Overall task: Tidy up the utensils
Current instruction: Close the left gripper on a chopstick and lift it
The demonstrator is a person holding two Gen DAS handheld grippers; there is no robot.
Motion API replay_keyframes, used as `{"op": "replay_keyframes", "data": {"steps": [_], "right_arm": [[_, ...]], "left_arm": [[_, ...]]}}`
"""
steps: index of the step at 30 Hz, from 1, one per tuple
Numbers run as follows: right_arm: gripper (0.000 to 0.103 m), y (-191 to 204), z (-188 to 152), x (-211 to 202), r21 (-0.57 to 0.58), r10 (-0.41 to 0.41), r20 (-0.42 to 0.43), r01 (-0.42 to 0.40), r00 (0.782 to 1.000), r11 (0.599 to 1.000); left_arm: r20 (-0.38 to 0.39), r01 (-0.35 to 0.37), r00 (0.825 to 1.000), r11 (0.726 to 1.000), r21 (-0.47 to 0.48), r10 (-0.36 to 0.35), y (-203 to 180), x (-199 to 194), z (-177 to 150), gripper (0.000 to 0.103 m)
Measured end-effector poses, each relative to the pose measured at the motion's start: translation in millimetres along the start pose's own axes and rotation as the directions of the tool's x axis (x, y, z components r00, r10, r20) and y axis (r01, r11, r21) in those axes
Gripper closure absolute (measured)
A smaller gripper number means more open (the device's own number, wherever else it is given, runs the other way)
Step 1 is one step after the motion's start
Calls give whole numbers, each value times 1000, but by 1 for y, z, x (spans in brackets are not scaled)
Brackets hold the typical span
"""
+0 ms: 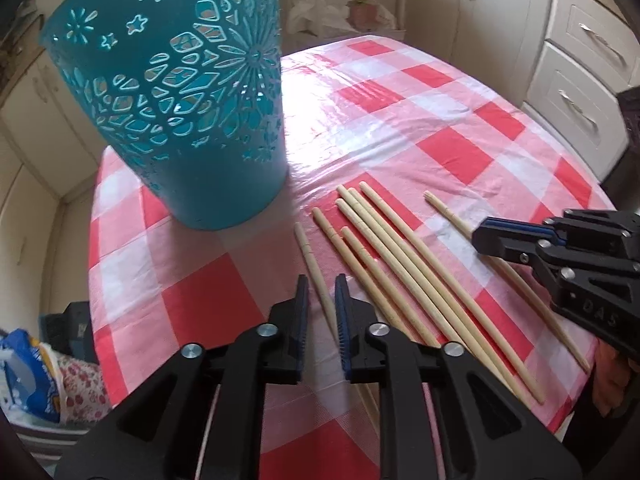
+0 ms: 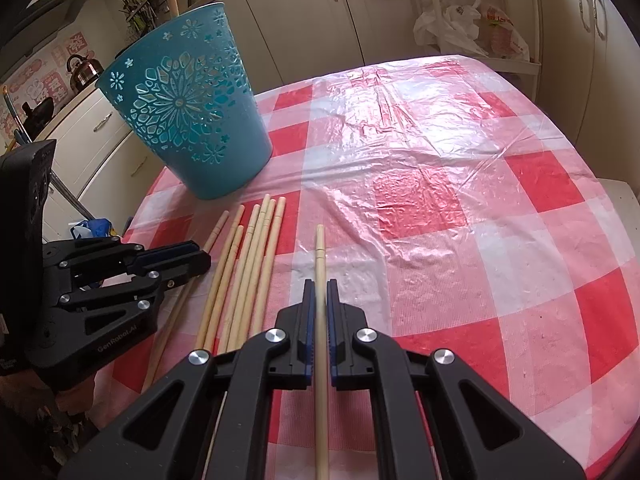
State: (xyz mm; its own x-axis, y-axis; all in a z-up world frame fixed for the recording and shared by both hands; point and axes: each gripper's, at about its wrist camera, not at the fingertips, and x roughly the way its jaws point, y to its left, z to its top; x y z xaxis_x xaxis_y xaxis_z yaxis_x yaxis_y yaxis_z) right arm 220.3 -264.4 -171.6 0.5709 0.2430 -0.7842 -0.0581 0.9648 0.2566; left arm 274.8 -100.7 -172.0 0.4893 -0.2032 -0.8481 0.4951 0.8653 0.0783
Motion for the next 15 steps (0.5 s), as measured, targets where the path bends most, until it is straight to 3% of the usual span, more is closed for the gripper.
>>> {"op": "replay_keyframes", "data": {"steps": [5, 7, 15], "right_arm": [[97, 7, -1, 0, -59, -34, 3, 34, 999, 998], [97, 8, -1, 0, -71, -41, 4, 41, 999, 997], [97, 4, -3, -3, -57, -28, -3, 28, 1000, 998]], "left_arm": [[9, -53, 998, 994, -96, 54, 0, -1, -4, 83], [19, -49, 999, 992, -116, 51, -5, -2, -6, 98], [26, -70, 997, 985, -157, 75, -10, -11, -19, 97]]}}
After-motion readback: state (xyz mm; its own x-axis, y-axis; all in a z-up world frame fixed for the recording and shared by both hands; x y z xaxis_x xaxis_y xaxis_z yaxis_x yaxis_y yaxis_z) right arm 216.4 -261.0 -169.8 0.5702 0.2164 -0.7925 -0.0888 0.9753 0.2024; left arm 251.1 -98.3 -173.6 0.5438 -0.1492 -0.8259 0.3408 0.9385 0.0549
